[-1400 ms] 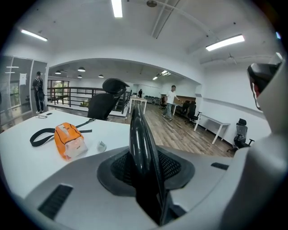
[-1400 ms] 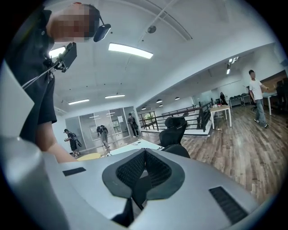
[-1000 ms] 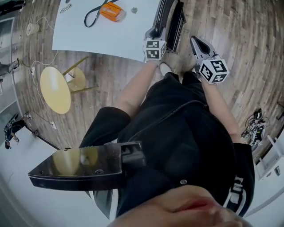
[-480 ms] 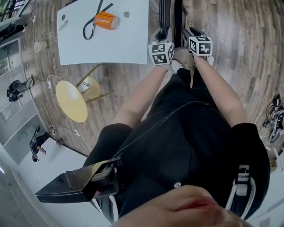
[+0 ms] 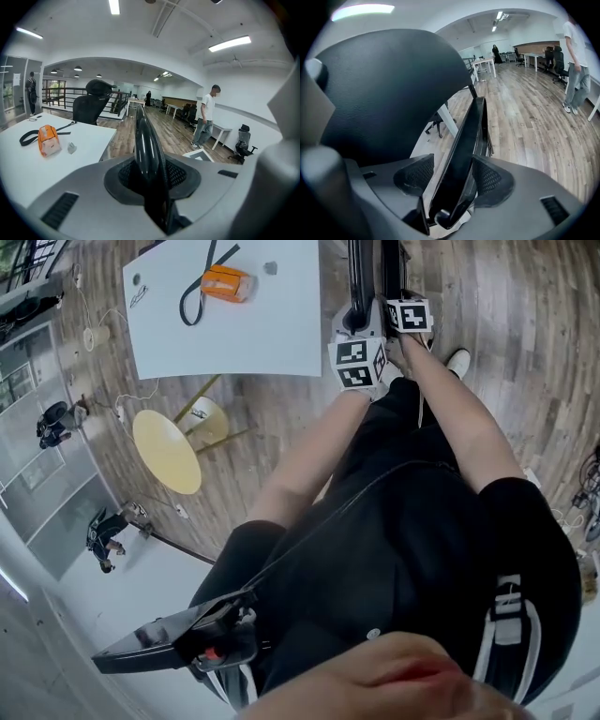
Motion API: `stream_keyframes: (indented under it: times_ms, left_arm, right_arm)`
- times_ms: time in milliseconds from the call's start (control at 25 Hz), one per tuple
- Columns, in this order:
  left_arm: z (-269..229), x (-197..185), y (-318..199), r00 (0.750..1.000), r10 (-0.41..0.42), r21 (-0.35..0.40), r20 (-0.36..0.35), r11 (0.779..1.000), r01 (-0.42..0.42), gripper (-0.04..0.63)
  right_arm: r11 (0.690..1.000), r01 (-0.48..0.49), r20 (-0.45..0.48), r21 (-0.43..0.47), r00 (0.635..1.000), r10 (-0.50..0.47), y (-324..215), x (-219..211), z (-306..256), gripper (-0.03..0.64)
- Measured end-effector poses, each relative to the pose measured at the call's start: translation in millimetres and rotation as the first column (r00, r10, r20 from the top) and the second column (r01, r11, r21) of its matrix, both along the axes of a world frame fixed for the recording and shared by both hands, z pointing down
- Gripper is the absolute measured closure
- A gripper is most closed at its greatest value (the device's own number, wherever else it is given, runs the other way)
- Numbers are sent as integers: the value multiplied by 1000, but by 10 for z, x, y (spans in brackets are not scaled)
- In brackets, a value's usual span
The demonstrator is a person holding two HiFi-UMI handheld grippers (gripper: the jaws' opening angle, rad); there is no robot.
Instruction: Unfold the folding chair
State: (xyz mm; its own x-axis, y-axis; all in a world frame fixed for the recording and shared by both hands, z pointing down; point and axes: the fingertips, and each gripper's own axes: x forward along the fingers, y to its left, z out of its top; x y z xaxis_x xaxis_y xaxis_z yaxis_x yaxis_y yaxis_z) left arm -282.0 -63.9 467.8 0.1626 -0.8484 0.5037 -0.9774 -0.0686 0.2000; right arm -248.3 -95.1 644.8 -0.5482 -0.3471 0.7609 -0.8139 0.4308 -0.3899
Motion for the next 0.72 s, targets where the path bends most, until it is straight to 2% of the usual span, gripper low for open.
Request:
stream_keyframes:
  times_ms: [160, 360, 400, 520, 560, 640, 720]
  left_arm:
    - [-17, 69, 9, 1000, 3, 4, 4, 1000, -3, 517]
    - [-40, 125, 2, 1000, 21, 10, 12, 1000, -22, 517]
    - [-39, 136, 8, 1000, 22, 10, 13, 1000, -22, 517]
    - [-35, 143, 20, 1000, 14, 10, 18, 1000, -15, 517]
    - [-33, 145, 19, 1000, 13, 11, 19, 1000, -13, 518]
    - [-33, 157, 14, 1000, 15, 15, 20, 1000, -15, 517]
    - [-39, 161, 7, 1000, 19, 19, 20, 1000, -20, 517]
  right_arm:
    - [998, -56, -25, -30, 998, 56, -66, -20, 191, 370]
    - [994, -36, -25, -108, 999, 34, -13, -166, 325, 347]
    - [994, -31, -36, -103, 999, 27, -24, -172, 334, 347]
    - [999, -40, -166, -4, 985, 39, -200, 25, 349, 347]
    - [999, -45, -183, 5, 982, 46, -222, 58, 365, 347]
    - [998, -52, -168, -17, 985, 49, -194, 45, 399, 348]
    - [996, -50, -106, -78, 994, 41, -92, -63, 421, 370]
